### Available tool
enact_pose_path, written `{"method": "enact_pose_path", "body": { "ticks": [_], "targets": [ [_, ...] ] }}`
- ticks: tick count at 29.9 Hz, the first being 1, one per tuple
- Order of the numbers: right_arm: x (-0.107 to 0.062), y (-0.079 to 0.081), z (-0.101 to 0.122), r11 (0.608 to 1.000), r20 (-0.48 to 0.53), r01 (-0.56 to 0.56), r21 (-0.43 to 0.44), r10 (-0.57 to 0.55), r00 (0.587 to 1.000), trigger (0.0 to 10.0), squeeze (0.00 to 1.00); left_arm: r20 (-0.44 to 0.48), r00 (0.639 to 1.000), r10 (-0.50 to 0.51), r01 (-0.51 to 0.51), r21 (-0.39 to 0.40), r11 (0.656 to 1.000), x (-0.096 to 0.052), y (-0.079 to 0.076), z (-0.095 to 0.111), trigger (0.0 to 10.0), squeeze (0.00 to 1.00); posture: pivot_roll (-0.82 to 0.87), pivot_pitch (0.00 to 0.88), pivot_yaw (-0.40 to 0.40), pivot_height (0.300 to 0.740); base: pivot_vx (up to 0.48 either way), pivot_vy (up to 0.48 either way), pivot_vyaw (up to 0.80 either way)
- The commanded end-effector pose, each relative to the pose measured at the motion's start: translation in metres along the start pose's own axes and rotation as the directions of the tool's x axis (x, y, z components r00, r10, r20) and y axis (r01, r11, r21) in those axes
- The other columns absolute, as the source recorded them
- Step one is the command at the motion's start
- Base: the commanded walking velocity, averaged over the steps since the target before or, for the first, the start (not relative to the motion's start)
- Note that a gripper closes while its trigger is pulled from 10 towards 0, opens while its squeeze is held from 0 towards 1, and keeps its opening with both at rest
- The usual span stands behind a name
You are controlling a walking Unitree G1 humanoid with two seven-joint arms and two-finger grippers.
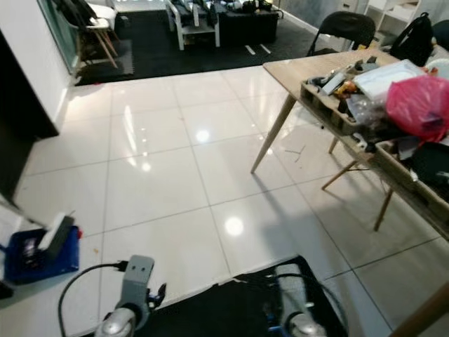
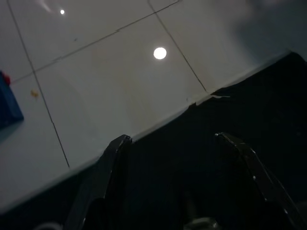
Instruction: Picking trash to rubbish bin
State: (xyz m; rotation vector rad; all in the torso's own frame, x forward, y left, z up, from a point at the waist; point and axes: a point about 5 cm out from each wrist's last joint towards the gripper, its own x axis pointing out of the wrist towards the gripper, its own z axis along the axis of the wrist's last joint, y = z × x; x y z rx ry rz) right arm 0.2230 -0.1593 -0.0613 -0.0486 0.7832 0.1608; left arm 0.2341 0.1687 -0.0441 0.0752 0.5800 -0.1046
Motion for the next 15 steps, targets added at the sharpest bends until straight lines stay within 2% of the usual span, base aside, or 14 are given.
{"method": "enact_pose_path", "body": {
  "ticks": [1, 15],
  "targets": [
    [-0.0022, -0.0090, -0.0044, 1.000, -0.020, 0.028, 0.006, -0.027, 0.999, 10.0, 0.00, -0.024, 1.000, 0.001, -0.001, -0.004, 1.000, -0.0026, 0.0002, -0.0071, 10.0, 0.09, -0.03, 0.098, 0.013, 0.740, 0.304, 0.000, -0.80],
    [-0.0038, -0.0108, -0.0089, 0.999, -0.026, 0.036, 0.020, -0.036, 0.999, 10.0, 0.00, -0.028, 1.000, -0.005, 0.005, 0.001, 1.000, -0.0033, 0.0004, -0.0083, 10.0, 0.08, -0.03, 0.101, 0.020, 0.740, 0.305, 0.000, -0.80]
  ]
}}
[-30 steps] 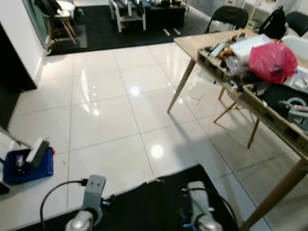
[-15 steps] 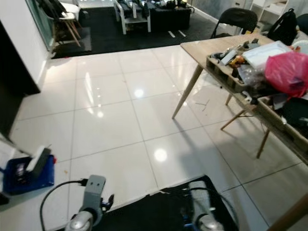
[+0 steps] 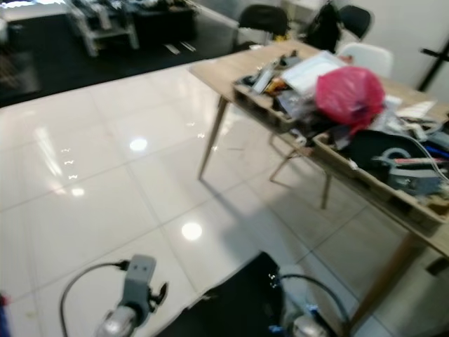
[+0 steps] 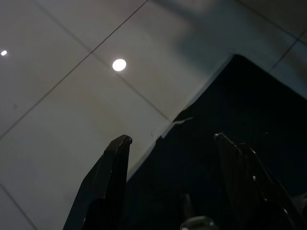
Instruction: Picking trash to rubbish bin
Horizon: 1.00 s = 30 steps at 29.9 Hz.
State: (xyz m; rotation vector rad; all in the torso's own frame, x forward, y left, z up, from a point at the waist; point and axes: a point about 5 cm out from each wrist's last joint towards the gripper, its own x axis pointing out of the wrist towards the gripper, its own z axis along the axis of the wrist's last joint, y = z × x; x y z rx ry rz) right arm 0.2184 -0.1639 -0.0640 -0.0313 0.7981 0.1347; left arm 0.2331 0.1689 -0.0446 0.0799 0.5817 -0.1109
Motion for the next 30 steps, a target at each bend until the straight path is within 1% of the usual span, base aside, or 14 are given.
{"method": "enact_pose_path", "body": {
  "ticks": [1, 10, 30],
  "targets": [
    [-0.002, -0.007, -0.004, 1.000, -0.013, 0.021, -0.004, -0.021, 1.000, 10.0, 0.00, -0.026, 1.000, -0.001, 0.001, -0.004, 1.000, -0.003, 0.000, -0.007, 10.0, 0.09, -0.03, 0.102, 0.021, 0.740, 0.307, 0.000, -0.80],
    [-0.002, -0.007, -0.005, 1.000, -0.015, 0.027, 0.007, -0.027, 1.000, 10.0, 0.00, -0.025, 1.000, -0.002, 0.002, 0.001, 1.000, -0.002, 0.001, -0.006, 10.0, 0.09, -0.03, 0.103, 0.023, 0.740, 0.305, 0.000, -0.80],
    [-0.006, -0.012, -0.017, 0.998, -0.040, 0.058, 0.032, -0.057, 0.998, 10.0, 0.00, -0.038, 0.999, -0.032, 0.033, 0.014, 0.999, -0.003, -0.002, -0.010, 10.0, 0.09, -0.04, 0.087, 0.026, 0.740, 0.304, 0.000, -0.80]
  ]
}}
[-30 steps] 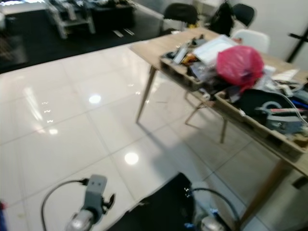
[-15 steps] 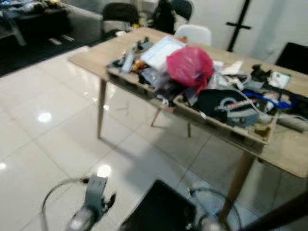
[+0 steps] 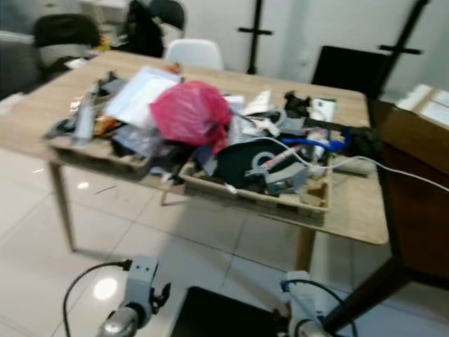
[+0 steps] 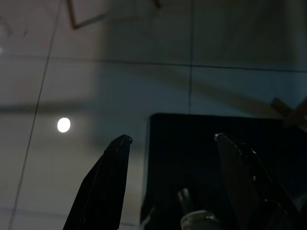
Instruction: Picking trash to rubbish bin
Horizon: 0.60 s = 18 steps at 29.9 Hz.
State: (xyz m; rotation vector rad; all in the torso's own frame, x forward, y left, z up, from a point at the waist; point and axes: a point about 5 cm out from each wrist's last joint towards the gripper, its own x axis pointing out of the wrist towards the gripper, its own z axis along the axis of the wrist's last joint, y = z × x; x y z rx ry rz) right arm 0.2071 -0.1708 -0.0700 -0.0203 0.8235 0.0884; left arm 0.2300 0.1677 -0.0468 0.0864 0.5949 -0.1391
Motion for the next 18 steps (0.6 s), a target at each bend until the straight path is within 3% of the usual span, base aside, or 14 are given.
{"method": "enact_pose_path", "body": {
  "ticks": [1, 10, 18],
  "targets": [
    [-0.002, -0.007, -0.004, 1.000, -0.015, 0.021, 0.004, -0.021, 1.000, 10.0, 0.00, -0.025, 1.000, -0.007, 0.007, 0.001, 1.000, -0.002, -0.001, -0.006, 10.0, 0.09, -0.04, 0.087, 0.026, 0.740, 0.300, 0.000, -0.80],
    [-0.003, -0.008, -0.008, 1.000, -0.029, 0.026, 0.013, -0.026, 0.999, 10.0, 0.00, -0.052, 0.998, -0.031, 0.032, 0.011, 0.999, -0.003, -0.002, -0.010, 10.0, 0.07, -0.04, 0.087, 0.026, 0.740, 0.265, 0.000, -0.78],
    [-0.003, -0.007, -0.010, 1.000, -0.048, 0.016, 0.000, -0.016, 0.999, 10.0, 0.00, -0.080, 0.995, -0.064, 0.066, 0.012, 0.998, -0.005, -0.005, -0.017, 10.0, 0.06, -0.04, 0.091, 0.024, 0.740, 0.000, 0.000, 0.00]
  ]
}}
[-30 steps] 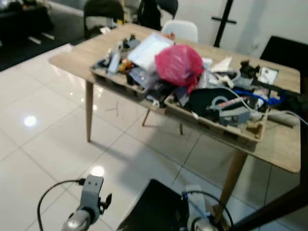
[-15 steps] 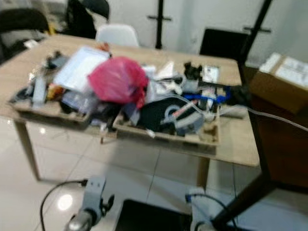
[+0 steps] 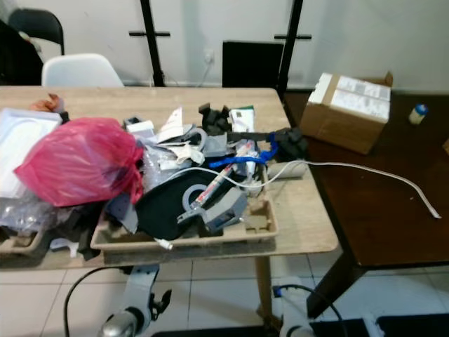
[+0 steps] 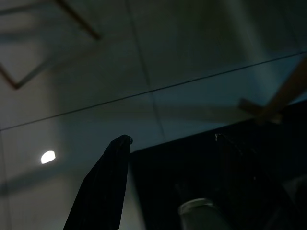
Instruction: Picking trash to rubbish bin
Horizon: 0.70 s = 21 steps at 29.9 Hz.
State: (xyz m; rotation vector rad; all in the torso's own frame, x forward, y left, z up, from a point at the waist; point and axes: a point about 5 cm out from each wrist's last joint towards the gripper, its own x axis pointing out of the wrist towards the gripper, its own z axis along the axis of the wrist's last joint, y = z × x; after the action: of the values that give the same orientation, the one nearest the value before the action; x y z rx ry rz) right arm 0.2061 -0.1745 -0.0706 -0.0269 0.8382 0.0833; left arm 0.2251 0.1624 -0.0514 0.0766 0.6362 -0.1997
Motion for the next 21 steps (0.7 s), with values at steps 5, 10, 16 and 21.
{"method": "enact_pose_path", "body": {
  "ticks": [5, 10, 16, 21],
  "targets": [
    [-0.0021, -0.0035, -0.0093, 1.000, -0.045, 0.003, 0.003, -0.002, 0.999, 10.0, 0.00, -0.042, 0.999, -0.011, 0.011, 0.002, 1.000, -0.0047, 0.0007, -0.0123, 10.0, 0.06, -0.03, 0.098, 0.019, 0.740, 0.000, 0.000, 0.00],
    [-0.0023, -0.0035, -0.0108, 1.000, -0.055, 0.000, 0.002, 0.000, 0.998, 10.0, 0.00, -0.047, 0.999, -0.027, 0.028, 0.017, 0.999, -0.0050, -0.0006, -0.0130, 10.0, 0.09, -0.03, 0.101, 0.020, 0.740, 0.000, 0.000, 0.00],
    [-0.0025, -0.0049, -0.0104, 1.000, -0.047, 0.012, 0.004, -0.012, 0.999, 10.0, 0.00, -0.062, 0.998, -0.007, 0.008, 0.021, 1.000, -0.0049, 0.0001, -0.0142, 10.0, 0.09, -0.03, 0.102, 0.020, 0.740, 0.000, -0.480, 0.00],
    [-0.0030, -0.0080, -0.0105, 1.000, -0.053, 0.013, -0.006, -0.014, 0.999, 10.0, 0.00, -0.059, 0.998, 0.034, -0.034, -0.009, 0.999, -0.0052, 0.0046, -0.0139, 10.0, 0.06, -0.03, 0.100, 0.019, 0.740, 0.000, -0.066, 0.00]
  ]
}}
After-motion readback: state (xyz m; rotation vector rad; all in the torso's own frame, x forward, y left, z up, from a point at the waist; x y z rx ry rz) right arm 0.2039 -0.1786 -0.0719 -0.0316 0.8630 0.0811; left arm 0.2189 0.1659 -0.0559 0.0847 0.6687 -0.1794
